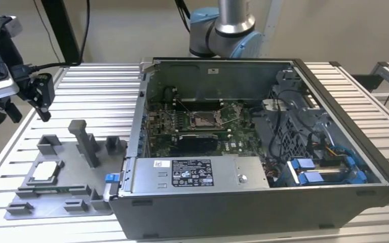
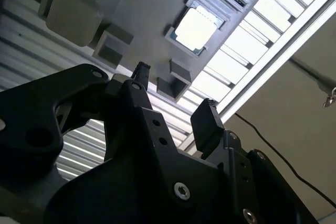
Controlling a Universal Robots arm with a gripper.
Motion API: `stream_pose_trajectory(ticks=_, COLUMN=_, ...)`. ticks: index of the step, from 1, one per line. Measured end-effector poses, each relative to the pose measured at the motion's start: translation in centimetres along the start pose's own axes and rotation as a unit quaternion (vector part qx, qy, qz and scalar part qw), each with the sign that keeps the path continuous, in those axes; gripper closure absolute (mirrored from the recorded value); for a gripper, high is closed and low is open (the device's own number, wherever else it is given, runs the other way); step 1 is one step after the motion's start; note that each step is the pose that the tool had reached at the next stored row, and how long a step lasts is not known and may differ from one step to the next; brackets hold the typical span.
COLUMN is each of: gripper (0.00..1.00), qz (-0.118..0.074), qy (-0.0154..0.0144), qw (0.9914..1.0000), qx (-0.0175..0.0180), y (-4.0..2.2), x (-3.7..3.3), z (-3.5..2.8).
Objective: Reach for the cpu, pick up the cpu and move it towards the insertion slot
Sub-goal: 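Pick up the cpu and move it towards the insertion slot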
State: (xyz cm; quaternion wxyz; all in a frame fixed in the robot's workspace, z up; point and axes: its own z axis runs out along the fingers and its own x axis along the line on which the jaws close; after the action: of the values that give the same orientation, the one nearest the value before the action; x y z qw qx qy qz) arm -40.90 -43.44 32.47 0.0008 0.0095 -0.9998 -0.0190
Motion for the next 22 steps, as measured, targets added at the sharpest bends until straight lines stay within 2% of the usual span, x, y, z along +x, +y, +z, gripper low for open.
stream_pose_trajectory(ticks=11, gripper=0.00, qz=0.000, qy=0.0001, qw=1.00000, qx=0.0000, y=-0.04, x=0.00, z=0.92)
stream_pose_trajectory(ticks=22, gripper=0.00, qz=0.000, qy=0.0001, qw=1.00000, qx=0.0001, y=-0.47, x=0.06, z=2.23)
